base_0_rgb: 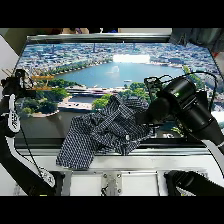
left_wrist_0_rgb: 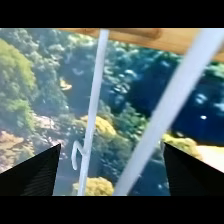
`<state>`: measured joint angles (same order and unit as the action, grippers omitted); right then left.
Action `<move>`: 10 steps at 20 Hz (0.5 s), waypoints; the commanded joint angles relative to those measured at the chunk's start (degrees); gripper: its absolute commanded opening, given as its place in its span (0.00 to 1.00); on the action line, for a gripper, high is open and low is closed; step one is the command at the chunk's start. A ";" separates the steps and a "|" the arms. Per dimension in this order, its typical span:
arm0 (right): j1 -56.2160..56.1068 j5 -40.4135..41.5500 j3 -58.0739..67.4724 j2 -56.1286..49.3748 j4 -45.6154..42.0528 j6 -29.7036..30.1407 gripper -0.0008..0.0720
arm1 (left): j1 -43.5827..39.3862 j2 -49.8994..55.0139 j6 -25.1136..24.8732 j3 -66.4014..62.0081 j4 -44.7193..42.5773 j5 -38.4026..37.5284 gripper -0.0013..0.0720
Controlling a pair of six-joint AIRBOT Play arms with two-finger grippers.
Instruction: Fold the clothes and pants, and hang the long-sleeved shirts on hangers.
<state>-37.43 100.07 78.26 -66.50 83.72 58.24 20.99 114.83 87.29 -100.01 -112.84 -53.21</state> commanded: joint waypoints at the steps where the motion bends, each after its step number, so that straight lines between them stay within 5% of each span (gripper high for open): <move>1: -0.04 -0.04 -0.02 -0.07 -0.11 -0.13 0.04 | 0.66 1.73 -0.48 -1.62 -1.64 1.27 0.97; 10: -0.07 -0.02 -0.02 -1.49 0.11 -2.19 0.04 | 1.49 3.54 -0.50 -1.62 -1.51 4.15 0.97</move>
<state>-37.43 100.05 78.26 -67.44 83.64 56.31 22.39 117.40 86.87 -101.62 -114.50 -49.04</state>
